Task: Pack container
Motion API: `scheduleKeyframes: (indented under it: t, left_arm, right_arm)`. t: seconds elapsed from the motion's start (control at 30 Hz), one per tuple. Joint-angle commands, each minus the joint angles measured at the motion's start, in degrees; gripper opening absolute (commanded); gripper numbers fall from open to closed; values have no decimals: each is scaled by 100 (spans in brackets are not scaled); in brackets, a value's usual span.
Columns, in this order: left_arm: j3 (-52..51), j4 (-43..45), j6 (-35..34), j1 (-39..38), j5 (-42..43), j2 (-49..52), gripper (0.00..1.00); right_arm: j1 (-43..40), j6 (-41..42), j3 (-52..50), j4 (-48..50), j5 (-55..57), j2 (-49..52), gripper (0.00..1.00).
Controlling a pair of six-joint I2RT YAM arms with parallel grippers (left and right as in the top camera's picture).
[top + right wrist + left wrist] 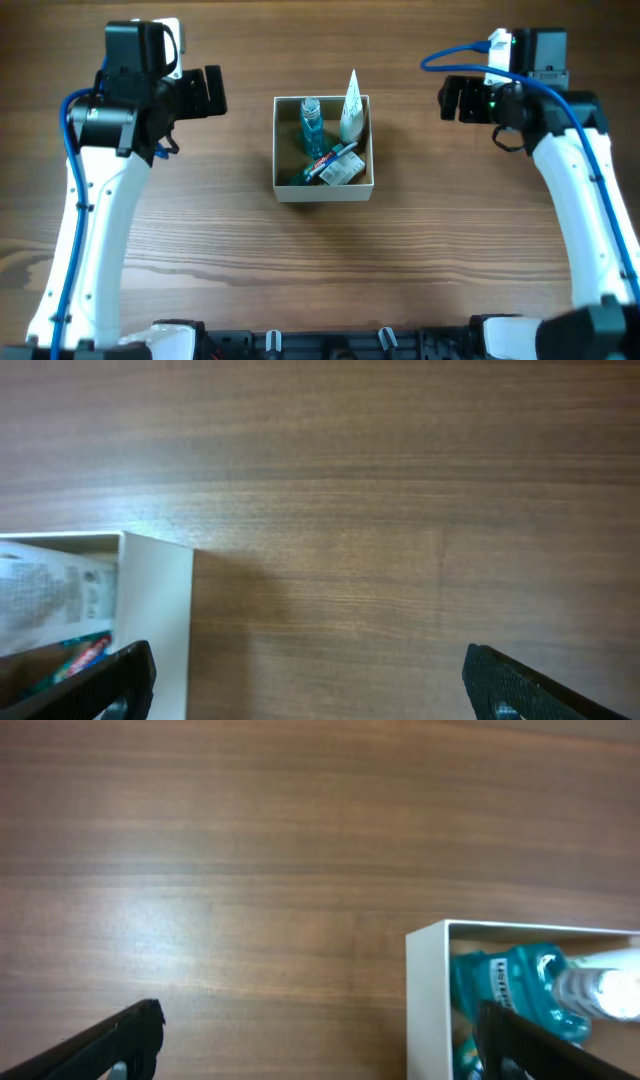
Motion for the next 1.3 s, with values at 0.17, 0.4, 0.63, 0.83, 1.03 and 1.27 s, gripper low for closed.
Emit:
scheduleKeyframes:
  t: [0.17,0.4,0.63,0.83,1.03,1.27]
  left_arm:
    - [-496,-378,-186,52,26,-2225,100]
    - [-2249,-227,-549,52,4,-4513,100]
    - [-3620,-197,-916,52,-13,-5947,100]
    - [-3689,-1145,-916,52,-13,-6015,100]
    - [-3689,-1543,-916,52,-13,-6015,100]
    - [-3689,-1543,-916,52,-13,-6015,100]
  right_arm:
    - [-2,273,-540,-11,597,-2583,100]
    - [-2,42,-2031,24,651,-4645,100]
    - [-2,192,-3110,-201,535,-5993,100]
    - [-2,181,-3309,-455,372,-5987,100]
    - [-2,186,-3309,-533,372,-5919,100]
    - [-2,184,-3309,-601,372,-5919,100]
